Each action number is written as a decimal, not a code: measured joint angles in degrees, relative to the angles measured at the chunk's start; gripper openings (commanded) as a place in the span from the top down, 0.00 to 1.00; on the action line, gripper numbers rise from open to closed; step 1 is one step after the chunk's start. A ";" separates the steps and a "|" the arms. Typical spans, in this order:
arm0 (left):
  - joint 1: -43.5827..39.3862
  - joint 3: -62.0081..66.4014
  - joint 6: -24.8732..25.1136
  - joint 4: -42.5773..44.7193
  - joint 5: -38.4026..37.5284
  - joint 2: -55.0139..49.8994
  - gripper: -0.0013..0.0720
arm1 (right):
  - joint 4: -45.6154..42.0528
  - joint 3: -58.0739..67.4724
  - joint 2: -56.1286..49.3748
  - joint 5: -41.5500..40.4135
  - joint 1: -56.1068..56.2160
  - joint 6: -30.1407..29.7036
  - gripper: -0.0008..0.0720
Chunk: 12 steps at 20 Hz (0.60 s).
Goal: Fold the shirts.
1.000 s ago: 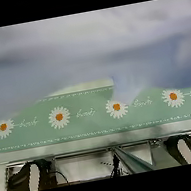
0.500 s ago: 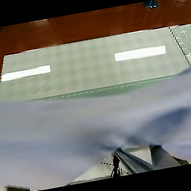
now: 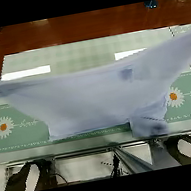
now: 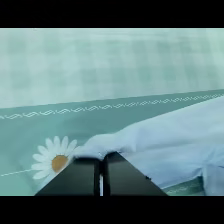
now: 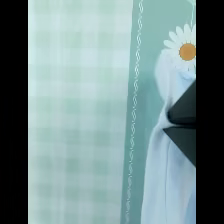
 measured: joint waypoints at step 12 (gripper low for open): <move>-8.76 -0.72 3.67 -2.51 27.08 -33.40 0.95 | -1.49 -0.04 -30.27 -30.80 10.38 -1.01 0.96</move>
